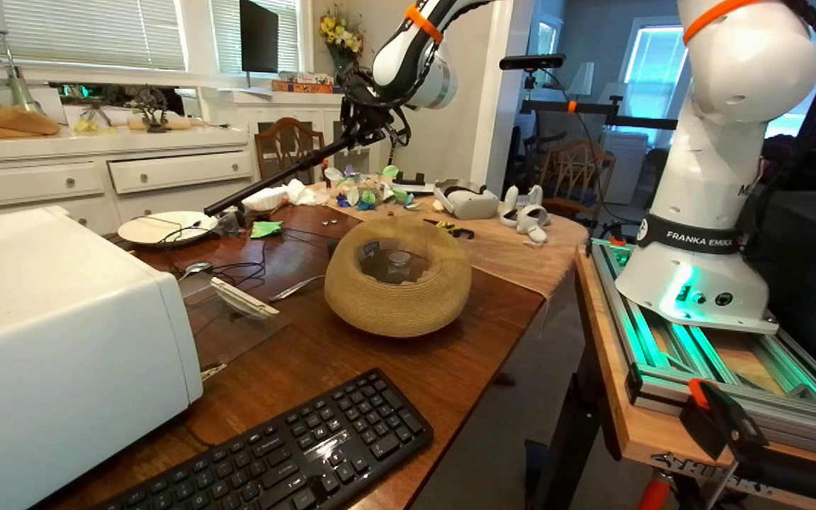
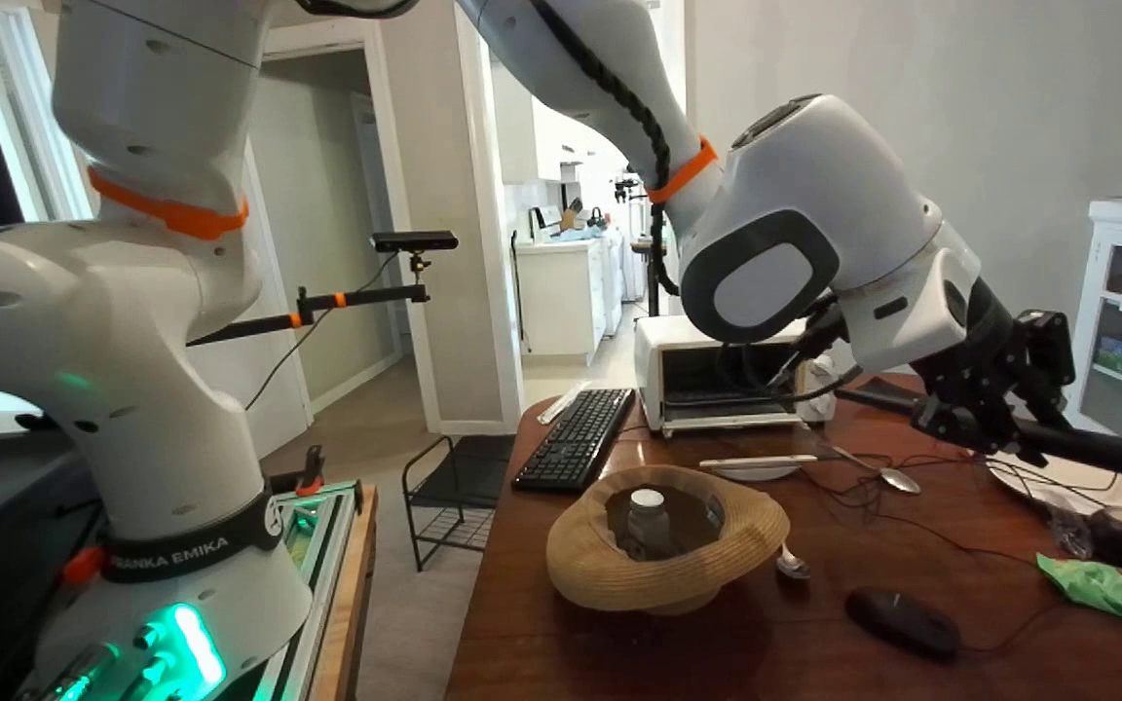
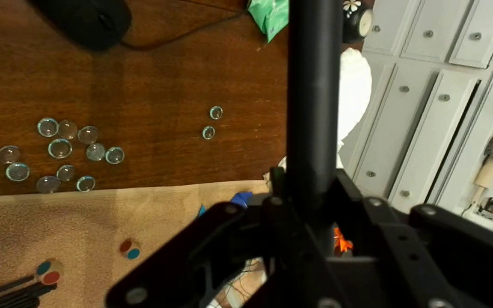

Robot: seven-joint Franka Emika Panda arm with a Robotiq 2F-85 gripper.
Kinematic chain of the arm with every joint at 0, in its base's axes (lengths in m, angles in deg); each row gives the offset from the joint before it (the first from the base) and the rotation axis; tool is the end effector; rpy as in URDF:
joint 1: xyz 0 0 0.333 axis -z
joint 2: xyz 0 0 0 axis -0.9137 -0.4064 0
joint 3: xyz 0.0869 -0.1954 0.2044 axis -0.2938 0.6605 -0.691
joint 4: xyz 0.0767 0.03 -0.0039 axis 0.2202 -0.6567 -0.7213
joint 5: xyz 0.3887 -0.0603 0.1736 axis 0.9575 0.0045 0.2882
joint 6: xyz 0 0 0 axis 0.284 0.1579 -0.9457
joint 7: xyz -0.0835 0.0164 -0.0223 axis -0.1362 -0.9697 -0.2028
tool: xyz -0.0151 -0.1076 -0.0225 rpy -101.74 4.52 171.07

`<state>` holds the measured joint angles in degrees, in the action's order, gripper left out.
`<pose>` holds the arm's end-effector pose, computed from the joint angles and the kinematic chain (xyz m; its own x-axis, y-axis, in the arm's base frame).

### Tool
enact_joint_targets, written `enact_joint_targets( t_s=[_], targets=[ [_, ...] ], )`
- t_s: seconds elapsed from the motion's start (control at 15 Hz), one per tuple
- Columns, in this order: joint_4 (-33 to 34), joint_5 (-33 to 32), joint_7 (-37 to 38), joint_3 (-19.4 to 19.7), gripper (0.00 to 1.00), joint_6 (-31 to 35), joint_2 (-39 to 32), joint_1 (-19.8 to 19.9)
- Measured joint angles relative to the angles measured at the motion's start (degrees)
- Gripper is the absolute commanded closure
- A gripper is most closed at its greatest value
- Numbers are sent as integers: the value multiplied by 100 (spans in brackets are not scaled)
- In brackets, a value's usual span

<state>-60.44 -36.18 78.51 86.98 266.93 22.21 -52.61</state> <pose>0.6122 -0.1797 0.2408 -0.1608 -0.9792 0.1239 -0.7536 0.0407 -0.6561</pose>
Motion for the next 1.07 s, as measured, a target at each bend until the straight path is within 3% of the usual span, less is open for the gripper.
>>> enact_joint_targets(
  t_s=[0.2, 0.27, 0.47, 0.8, 1.07],
  targets=[
    [43, -52, -72, -301, 71, 0, -92, 426],
    [51, -60, -72, -314, 93, 0, -108, 437],
    [39, -60, -72, -305, 93, 0, -113, 413],
    [-56, 300, -552, 270, 93, 0, -313, 102],
    [-67, 349, -631, 885, 93, 3, -643, -424]
  ],
)
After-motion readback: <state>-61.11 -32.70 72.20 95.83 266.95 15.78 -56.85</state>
